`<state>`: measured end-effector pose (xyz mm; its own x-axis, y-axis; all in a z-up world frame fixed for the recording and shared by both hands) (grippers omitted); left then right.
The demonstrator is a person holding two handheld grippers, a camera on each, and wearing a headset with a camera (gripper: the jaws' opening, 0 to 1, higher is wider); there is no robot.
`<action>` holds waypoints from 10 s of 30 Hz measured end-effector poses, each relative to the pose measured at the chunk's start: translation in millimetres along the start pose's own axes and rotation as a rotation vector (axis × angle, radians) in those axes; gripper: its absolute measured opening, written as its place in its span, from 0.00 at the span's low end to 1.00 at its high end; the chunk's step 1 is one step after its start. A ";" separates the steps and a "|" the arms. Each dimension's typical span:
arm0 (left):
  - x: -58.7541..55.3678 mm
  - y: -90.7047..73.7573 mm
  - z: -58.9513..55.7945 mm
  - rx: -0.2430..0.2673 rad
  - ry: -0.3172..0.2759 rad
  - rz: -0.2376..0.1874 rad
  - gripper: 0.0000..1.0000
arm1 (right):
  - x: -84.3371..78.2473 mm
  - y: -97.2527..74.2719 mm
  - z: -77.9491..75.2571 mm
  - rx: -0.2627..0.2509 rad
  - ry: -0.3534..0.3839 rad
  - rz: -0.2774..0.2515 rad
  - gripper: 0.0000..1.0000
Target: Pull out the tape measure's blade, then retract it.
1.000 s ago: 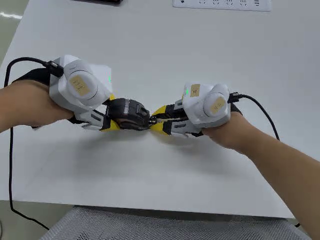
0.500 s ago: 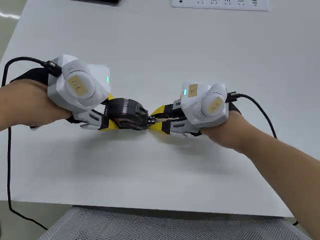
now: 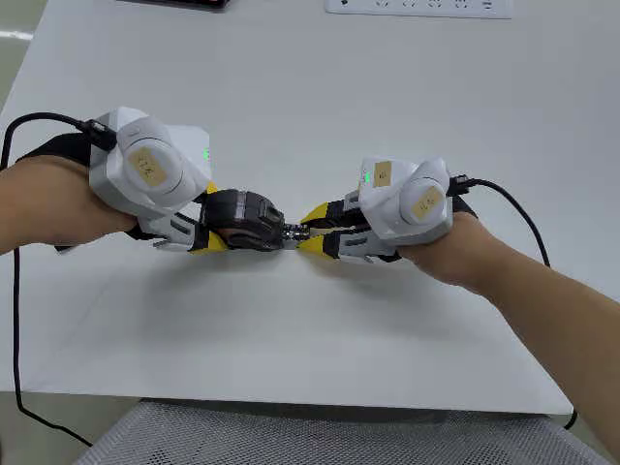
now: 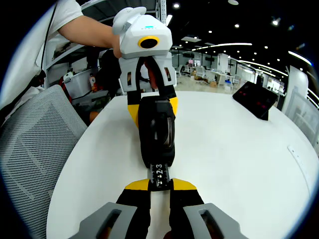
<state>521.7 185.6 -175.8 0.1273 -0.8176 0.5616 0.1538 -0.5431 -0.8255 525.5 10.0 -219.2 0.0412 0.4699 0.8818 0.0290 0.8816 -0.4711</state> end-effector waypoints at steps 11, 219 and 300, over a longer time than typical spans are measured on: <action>-0.2 -0.6 0.3 -0.001 0.001 0.004 0.26 | -3.3 -11.2 0.1 -0.009 -0.018 0.027 0.10; 5.6 0.3 -2.2 0.036 -0.011 0.019 0.27 | -73.6 -176.6 -1.3 -0.099 0.048 0.302 0.11; 1.6 -49.4 -29.7 0.376 -0.412 -0.385 0.58 | -47.9 -187.6 40.7 -0.426 0.242 0.113 0.52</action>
<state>485.2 205.5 -135.8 0.3462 -0.3989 0.8491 0.5842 -0.6165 -0.5278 477.5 -176.1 -172.1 0.2969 0.4924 0.8182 0.4145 0.7054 -0.5749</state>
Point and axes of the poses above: the centre of the closed fingertips' face, and the gripper's own axes: y roughly forward along the fingers, z roughly to its left, x roughly out of its top, the point moved 8 cm from there along -y, roughly backward along the fingers, and after that the axes turned 8 degrees about -z, right-handed, at the moved point
